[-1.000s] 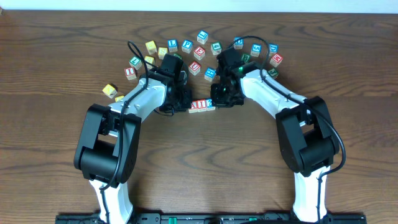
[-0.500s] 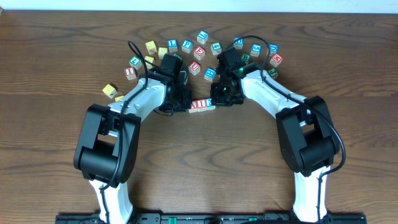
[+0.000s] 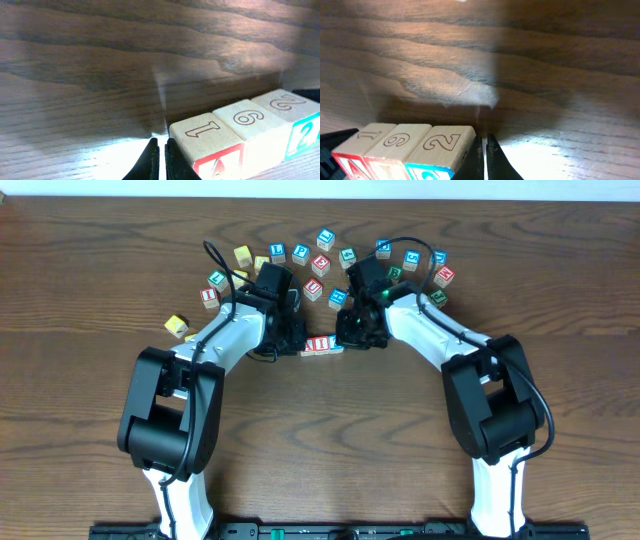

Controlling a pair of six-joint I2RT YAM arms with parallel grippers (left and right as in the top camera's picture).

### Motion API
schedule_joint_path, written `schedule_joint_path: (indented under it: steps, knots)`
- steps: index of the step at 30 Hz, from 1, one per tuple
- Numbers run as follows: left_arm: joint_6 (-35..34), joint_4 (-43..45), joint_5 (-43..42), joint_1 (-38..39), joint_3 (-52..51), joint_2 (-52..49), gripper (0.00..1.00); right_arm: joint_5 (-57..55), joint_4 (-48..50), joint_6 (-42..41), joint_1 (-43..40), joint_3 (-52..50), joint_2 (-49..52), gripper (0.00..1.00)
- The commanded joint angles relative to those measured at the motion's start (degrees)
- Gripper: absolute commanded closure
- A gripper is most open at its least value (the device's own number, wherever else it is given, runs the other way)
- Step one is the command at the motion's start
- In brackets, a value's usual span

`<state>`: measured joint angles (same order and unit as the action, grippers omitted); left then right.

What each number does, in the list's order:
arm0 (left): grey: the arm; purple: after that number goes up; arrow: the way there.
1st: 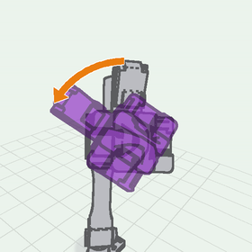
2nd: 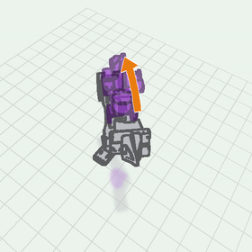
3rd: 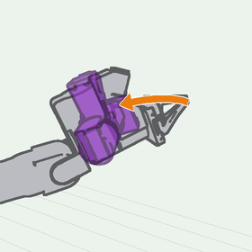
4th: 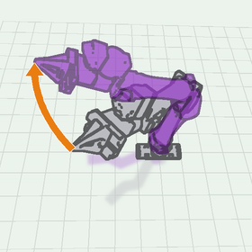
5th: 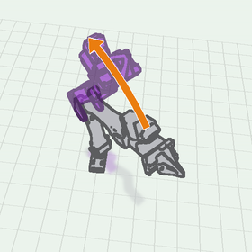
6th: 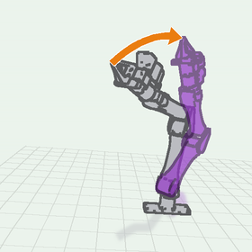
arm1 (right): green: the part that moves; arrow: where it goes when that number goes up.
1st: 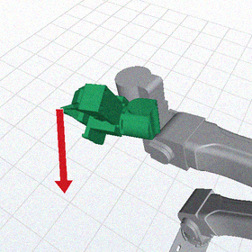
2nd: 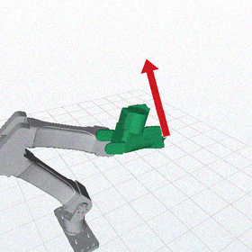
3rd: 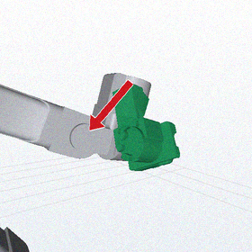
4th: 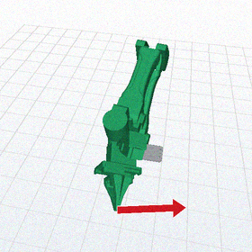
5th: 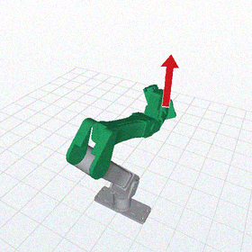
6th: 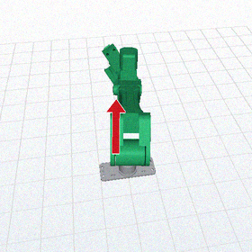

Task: Spell out AI2

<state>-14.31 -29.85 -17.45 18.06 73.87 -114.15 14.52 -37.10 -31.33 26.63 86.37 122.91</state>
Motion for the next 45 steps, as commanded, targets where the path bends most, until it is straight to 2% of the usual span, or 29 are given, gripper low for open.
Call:
schedule_joint_path:
  steps: [1, 8, 33, 45]
  knots:
    - [1.2, 0.8, -0.9, 0.6, 1.8, -1.0, 0.93, 2.5, 0.5, -2.1, 2.2, -0.2, -0.9, 0.99]
    - [1.2, 2.9, -0.9, 0.6, 1.8, -1.0, 0.92, 0.5, 0.2, -5.9, 2.3, -0.2, -0.9, 0.99]
    - [0.5, 5.4, -0.9, 0.8, 1.8, -2.7, 0.93, -4.1, 1.6, -6.4, 2.3, -0.2, -0.9, 0.99]
    - [0.5, 4.5, 1.2, 3.9, 1.7, -2.7, 0.92, -4.6, 1.8, -6.4, 2.4, -0.2, -0.9, 0.99]
